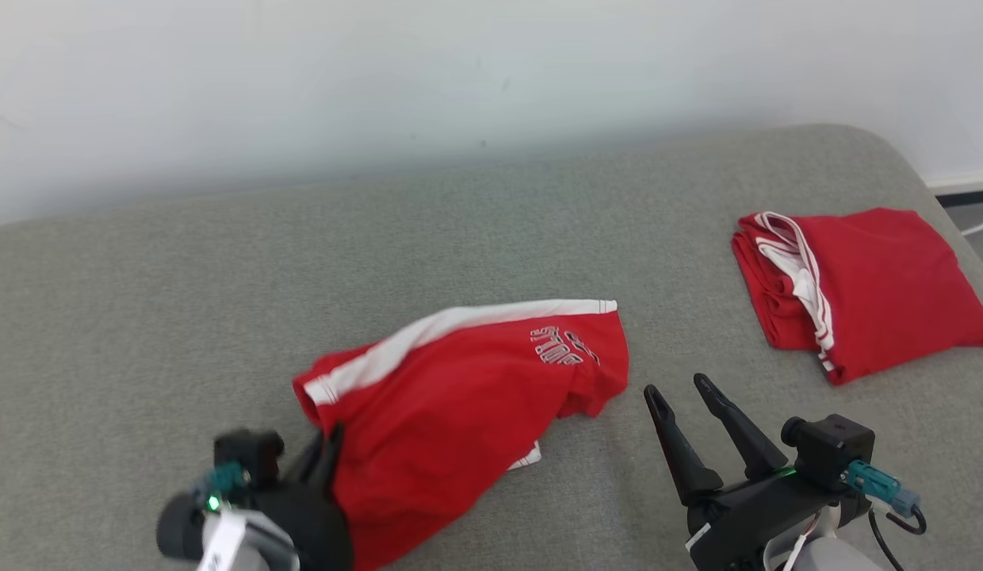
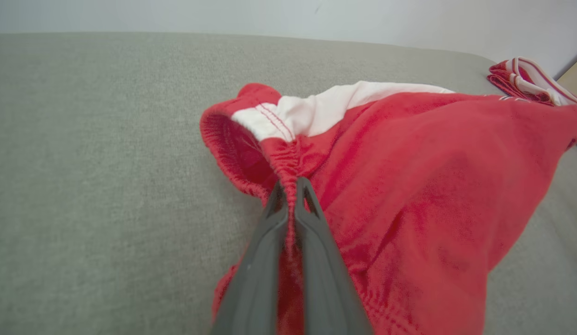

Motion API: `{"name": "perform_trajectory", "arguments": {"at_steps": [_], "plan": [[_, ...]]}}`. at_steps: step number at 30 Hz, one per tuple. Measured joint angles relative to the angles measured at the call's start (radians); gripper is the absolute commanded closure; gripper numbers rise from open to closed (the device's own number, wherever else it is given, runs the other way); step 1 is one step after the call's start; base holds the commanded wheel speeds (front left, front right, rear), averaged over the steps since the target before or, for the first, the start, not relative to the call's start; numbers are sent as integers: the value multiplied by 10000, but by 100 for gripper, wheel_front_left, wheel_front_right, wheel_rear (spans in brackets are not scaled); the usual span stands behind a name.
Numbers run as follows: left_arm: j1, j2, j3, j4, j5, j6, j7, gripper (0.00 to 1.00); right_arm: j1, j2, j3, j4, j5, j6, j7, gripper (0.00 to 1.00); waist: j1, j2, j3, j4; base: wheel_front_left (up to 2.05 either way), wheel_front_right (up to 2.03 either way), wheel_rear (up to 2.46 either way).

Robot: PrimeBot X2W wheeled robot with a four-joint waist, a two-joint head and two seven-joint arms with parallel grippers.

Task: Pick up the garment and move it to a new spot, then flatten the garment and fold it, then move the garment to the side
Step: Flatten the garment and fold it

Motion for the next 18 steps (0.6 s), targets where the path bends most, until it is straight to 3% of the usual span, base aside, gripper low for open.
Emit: {"name": "perform_trajectory", "arguments": {"at_steps": [6,12,13,14,15,18], "plan": [[1682,-27,-391,-815,8,-4,-79,100,132,33,-63,238,-4,73,0,0,0,0,-338,361,0,0,0],[2120,140,-339,-1678,-56,10,-150,100,351,4,-163,546,-2,73,0,0,-1,-1,-547,653,0,0,0],[2132,155,-353,-1760,-44,69,-150,69,349,6,-148,593,-2,71,0,0,0,0,-585,688,0,0,0],[2142,148,-313,-1847,-52,98,-150,4,349,17,-136,644,-2,73,0,0,0,-1,-623,720,0,0,0],[2164,150,-291,-1931,-75,113,-150,0,342,33,-117,685,-2,73,0,0,0,-1,-660,746,0,0,0],[2536,165,-257,-2483,-73,343,-151,0,319,58,-23,872,-4,75,21,0,-1,-1,-757,793,0,0,0]]}}
